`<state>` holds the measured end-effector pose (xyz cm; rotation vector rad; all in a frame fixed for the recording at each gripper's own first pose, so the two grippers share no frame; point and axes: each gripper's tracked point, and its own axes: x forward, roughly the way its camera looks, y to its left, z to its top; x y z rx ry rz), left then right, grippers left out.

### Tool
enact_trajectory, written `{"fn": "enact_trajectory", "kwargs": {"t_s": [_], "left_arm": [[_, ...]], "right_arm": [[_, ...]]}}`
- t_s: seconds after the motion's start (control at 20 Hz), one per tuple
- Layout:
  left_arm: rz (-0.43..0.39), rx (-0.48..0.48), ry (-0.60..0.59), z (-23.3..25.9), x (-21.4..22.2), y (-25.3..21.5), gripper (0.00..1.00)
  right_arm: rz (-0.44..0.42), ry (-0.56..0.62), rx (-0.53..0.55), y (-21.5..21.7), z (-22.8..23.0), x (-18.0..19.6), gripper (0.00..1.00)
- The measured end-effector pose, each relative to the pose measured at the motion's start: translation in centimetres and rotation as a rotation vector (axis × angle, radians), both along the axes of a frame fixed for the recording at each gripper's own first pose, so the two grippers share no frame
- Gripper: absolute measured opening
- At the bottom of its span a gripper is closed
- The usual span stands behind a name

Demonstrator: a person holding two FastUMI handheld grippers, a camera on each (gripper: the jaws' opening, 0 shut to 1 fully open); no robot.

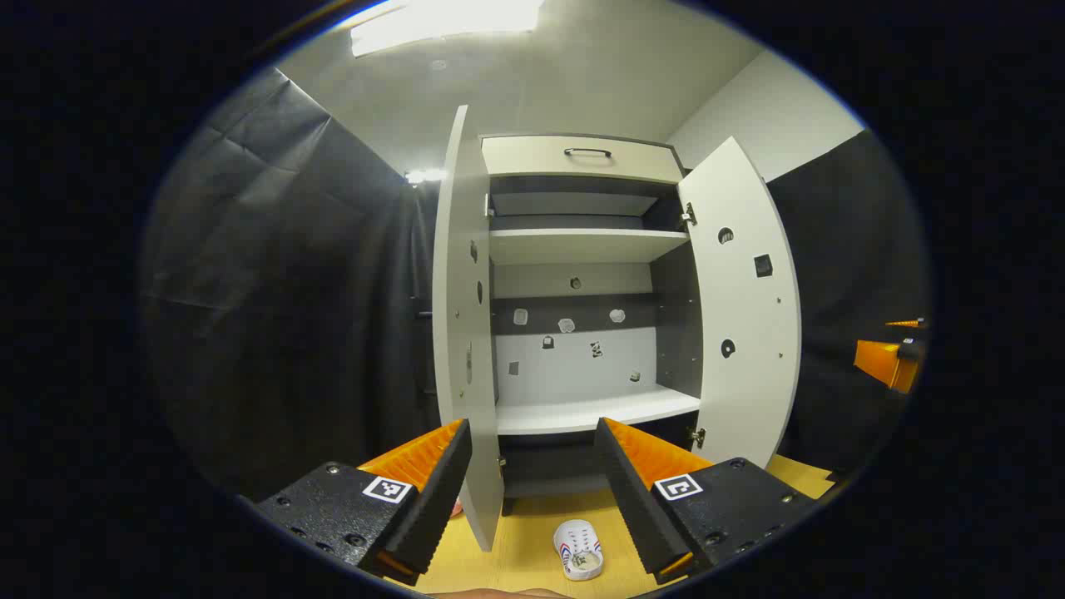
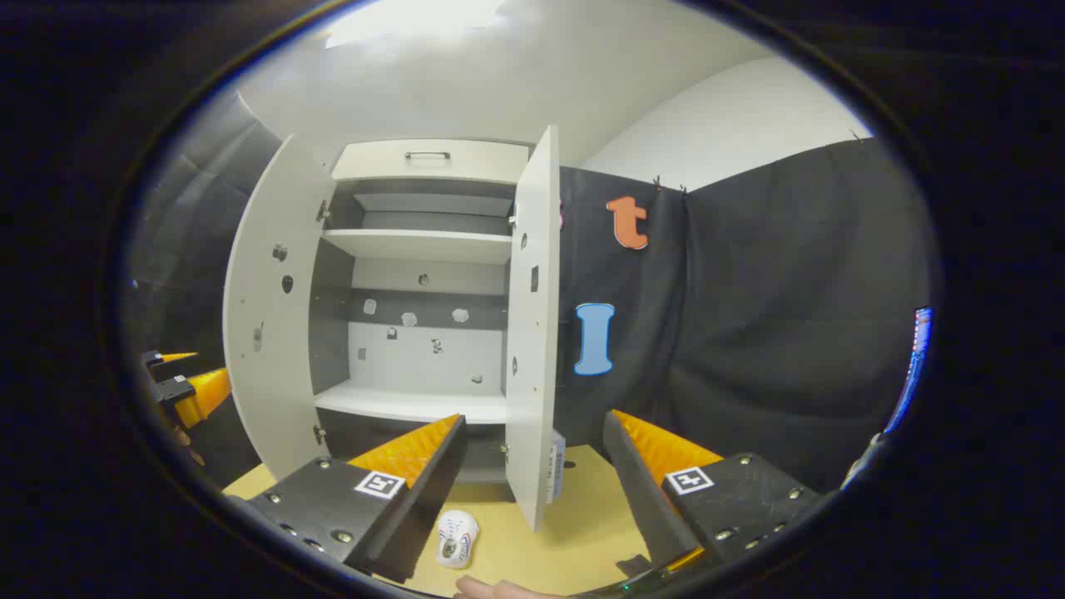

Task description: Grab one shoe with the right hand and put it into the shoe cabinet, grab the other shoe with the left hand and put it into the shoe cabinet; then close the right door with the right hand and the left door with the left hand.

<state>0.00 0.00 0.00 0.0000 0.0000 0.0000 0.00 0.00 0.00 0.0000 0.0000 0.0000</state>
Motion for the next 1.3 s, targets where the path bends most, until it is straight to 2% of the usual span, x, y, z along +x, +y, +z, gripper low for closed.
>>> {"fn": "enact_trajectory", "kwargs": {"t_s": [0.45, 0.8, 0.85, 1.05, 1.15, 1.3], "left_arm": [[-0.023, -0.045, 0.068, -2.3, 2.3, 0.8, 0.91], [-0.005, -0.071, 0.049, -2.2, 2.6, 2.1, 0.92], [-0.003, -0.071, 0.051, -2.3, 2.5, 2.3, 0.94], [-0.024, -0.079, 0.055, -3.1, 1.8, 2.5, 0.93], [-0.075, -0.097, 0.063, -3.7, 0.9, 2.1, 0.93], [-0.067, -0.121, 0.051, -4.2, 0.0, 3.3, 0.93]], "right_arm": [[0.062, 0.054, -0.013, 3.0, -1.8, 1.3, 0.98], [0.102, 0.106, -0.038, 6.0, -5.1, 2.6, 0.96], [0.110, 0.119, -0.037, 6.4, -5.8, 2.8, 0.96], [0.156, 0.197, 0.003, 8.5, -9.4, 4.2, 0.96], [0.195, 0.256, -0.016, 9.7, -12.1, 5.0, 0.98], [0.237, 0.331, -0.041, 11.5, -16.5, 6.4, 0.99]]}}
